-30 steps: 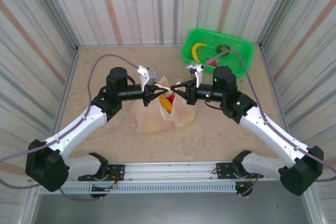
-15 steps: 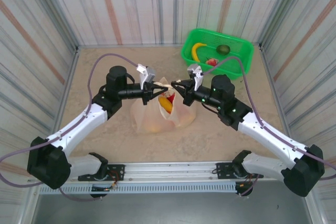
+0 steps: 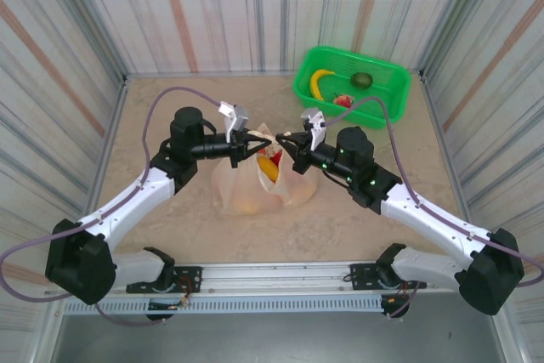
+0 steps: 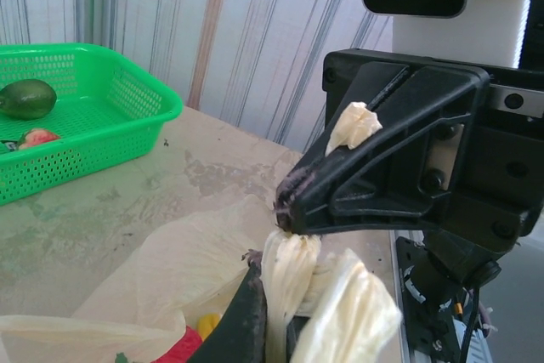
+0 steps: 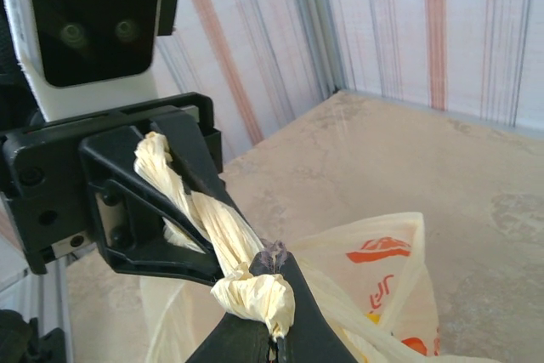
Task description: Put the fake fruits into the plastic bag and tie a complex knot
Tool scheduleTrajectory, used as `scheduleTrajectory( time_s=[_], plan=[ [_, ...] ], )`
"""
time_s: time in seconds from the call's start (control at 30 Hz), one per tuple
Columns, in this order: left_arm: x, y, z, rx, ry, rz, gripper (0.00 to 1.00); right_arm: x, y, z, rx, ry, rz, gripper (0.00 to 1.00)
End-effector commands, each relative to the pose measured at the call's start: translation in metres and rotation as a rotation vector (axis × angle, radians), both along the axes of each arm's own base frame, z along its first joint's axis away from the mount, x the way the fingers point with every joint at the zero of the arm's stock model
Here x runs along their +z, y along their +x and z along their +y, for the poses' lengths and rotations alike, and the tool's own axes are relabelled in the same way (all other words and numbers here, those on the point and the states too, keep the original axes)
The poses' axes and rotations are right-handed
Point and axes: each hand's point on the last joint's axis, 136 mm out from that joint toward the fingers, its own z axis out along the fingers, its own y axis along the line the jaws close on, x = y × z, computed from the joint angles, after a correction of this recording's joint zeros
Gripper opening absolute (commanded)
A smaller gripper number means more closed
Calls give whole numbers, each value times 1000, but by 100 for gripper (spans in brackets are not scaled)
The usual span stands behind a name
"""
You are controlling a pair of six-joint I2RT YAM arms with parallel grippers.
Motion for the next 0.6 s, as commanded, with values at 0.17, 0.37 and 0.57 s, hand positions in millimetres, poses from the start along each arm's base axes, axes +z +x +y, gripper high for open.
scheduleTrajectory(
  time_s=[0.17,0.37,0.57],
  plan=[
    [13,-5,2,-33,-33,-61,8,-9,10,-1,-42,-27,-1,0],
    [14,-4,1,-27,-46,-58,9,-13,9,1,-39,-30,6,0],
    [12,3,0,-9,-46,-15,16,-9,0,7,-13,-23,-17,0]
  ],
)
